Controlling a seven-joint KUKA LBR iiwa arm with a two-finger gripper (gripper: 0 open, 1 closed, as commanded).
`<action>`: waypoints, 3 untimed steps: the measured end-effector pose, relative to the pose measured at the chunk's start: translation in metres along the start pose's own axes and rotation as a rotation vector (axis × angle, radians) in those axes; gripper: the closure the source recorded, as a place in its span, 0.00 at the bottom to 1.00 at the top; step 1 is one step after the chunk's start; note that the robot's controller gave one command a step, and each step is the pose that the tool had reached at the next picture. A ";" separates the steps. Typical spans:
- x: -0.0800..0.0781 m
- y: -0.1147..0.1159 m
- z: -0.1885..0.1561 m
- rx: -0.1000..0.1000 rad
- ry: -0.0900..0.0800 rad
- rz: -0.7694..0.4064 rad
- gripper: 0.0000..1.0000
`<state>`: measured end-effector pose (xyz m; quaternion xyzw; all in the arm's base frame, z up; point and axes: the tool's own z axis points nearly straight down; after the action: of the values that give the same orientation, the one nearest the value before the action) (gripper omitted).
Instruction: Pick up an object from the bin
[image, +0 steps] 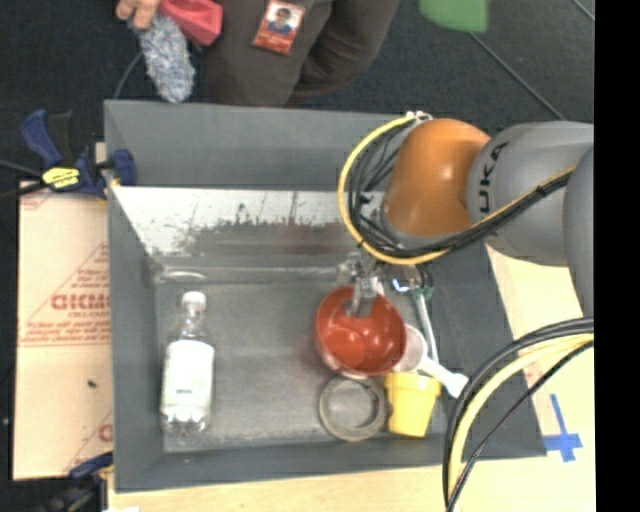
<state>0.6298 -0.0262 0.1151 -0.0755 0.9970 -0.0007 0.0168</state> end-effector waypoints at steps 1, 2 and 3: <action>0.006 -0.005 -0.002 -0.001 -0.009 -0.019 1.00; 0.041 -0.064 0.034 -0.005 -0.010 0.141 1.00; 0.039 -0.058 0.022 -0.004 -0.003 0.110 1.00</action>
Offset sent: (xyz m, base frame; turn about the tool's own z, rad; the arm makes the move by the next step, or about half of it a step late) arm -0.0304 -0.0679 -0.0354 0.1347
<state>0.6008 -0.0897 0.0925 -0.0207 0.9996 0.0023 0.0182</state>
